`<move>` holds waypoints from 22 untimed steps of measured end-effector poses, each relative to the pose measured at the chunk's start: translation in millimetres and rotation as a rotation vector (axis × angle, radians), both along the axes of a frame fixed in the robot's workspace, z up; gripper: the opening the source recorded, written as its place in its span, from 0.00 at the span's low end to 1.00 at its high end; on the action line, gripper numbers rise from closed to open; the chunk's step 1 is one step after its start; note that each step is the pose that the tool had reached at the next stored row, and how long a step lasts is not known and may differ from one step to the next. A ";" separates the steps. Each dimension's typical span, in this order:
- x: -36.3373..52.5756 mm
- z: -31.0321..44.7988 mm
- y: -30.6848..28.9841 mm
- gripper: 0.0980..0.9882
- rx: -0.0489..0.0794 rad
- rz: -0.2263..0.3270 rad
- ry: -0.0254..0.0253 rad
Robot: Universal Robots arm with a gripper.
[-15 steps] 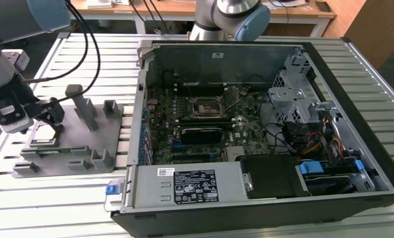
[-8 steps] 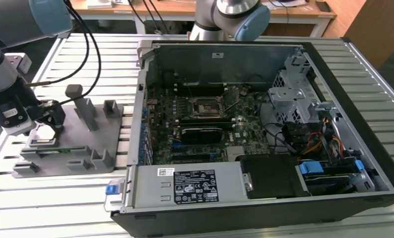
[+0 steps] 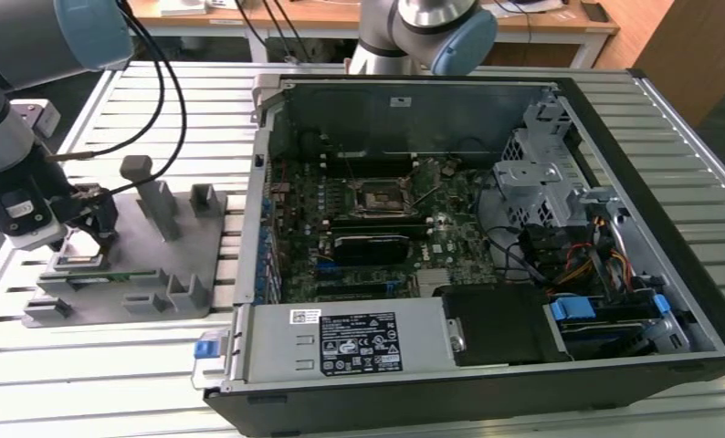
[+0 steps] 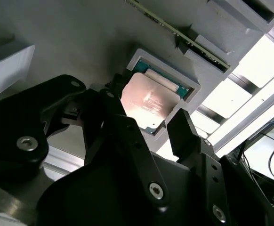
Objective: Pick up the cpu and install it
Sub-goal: 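Pick up the cpu and move it towards the insertion slot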
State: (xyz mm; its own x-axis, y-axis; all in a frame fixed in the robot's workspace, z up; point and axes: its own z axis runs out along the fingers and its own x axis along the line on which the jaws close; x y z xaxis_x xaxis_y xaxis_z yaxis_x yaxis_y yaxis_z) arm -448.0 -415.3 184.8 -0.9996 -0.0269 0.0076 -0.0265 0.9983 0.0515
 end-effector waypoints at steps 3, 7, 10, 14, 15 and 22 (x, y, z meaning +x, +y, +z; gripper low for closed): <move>0.0 -2.0 0.0 0.52 0.000 0.000 -0.0009; 0.0 -0.4 0.0 0.52 0.000 0.000 -0.0013; 0.0 0.2 0.0 0.52 0.000 0.000 -0.0017; 0.0 -0.6 0.0 0.52 0.000 0.000 -0.0012; 0.0 -0.9 0.0 0.52 0.000 0.000 -0.0013; -0.2 -0.8 0.0 0.61 0.000 0.000 -0.0026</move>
State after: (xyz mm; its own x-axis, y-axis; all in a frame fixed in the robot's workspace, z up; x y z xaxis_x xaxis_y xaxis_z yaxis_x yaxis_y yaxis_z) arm -448.3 -415.2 184.0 -0.9996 -0.0267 0.0050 -0.0264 0.9983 0.0515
